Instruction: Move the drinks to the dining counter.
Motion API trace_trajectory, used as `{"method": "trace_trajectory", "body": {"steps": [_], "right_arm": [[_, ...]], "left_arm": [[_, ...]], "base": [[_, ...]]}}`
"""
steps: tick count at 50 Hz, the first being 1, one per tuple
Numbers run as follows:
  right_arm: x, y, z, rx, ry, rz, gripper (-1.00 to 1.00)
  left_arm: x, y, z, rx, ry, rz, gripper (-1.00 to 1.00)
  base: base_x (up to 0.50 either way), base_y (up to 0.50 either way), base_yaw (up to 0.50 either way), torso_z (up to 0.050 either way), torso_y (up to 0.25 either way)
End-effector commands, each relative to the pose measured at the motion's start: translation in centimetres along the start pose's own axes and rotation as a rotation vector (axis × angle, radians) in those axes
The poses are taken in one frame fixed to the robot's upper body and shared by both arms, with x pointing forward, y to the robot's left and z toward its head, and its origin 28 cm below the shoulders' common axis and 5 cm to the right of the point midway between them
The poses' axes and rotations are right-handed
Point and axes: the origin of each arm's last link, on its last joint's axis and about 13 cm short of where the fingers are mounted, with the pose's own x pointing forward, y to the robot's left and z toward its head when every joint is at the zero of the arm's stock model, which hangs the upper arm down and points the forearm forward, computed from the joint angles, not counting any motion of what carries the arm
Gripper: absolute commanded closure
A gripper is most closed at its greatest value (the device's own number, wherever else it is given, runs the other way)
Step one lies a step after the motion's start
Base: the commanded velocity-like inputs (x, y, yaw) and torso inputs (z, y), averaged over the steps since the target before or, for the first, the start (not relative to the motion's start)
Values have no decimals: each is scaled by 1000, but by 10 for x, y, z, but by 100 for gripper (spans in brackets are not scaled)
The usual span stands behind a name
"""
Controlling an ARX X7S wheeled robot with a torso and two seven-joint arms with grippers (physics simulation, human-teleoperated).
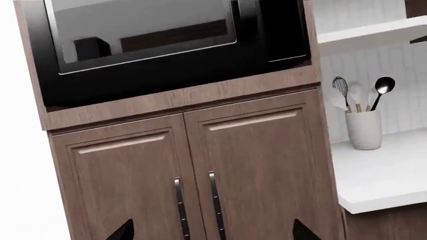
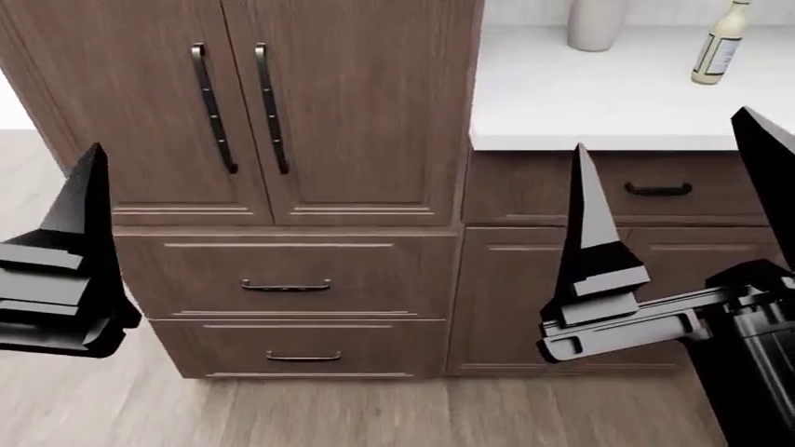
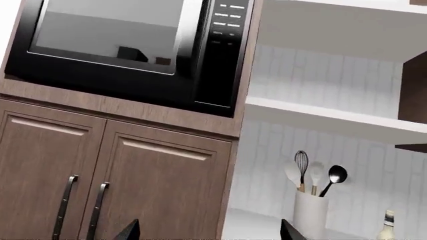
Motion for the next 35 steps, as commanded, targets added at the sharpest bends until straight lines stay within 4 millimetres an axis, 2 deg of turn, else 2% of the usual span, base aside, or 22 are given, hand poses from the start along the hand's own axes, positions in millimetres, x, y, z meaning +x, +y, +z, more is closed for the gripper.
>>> {"method": "trace_trajectory", "body": {"steps": [1,24,29,32,34,35], "right_arm": [[0,0,0,4,11,4,-100],[-2,0,-1,22,39,-14,-100],[-1,0,-3,-24,29,-25,-100],[11,-5,3,-13,150,-118,-100],[40,-12,12,10,152,-93,-100],[46,-13,14,-6,159,-90,-100]], "left_arm": [[0,0,-1,-1,2,-1,-100],[0,-1,-3,-2,3,-7,-100],[0,-2,-3,-2,5,-9,-100],[1,-3,-4,-2,7,-10,-100],[0,-4,-4,-2,5,-17,-100],[0,-4,-4,-2,6,-17,-100]], "base": [[321,-500,0,0,0],[213,-500,0,0,0],[283,-482,0,0,2],[492,-154,0,0,0],[0,0,0,0,5],[0,0,0,0,0]]}}
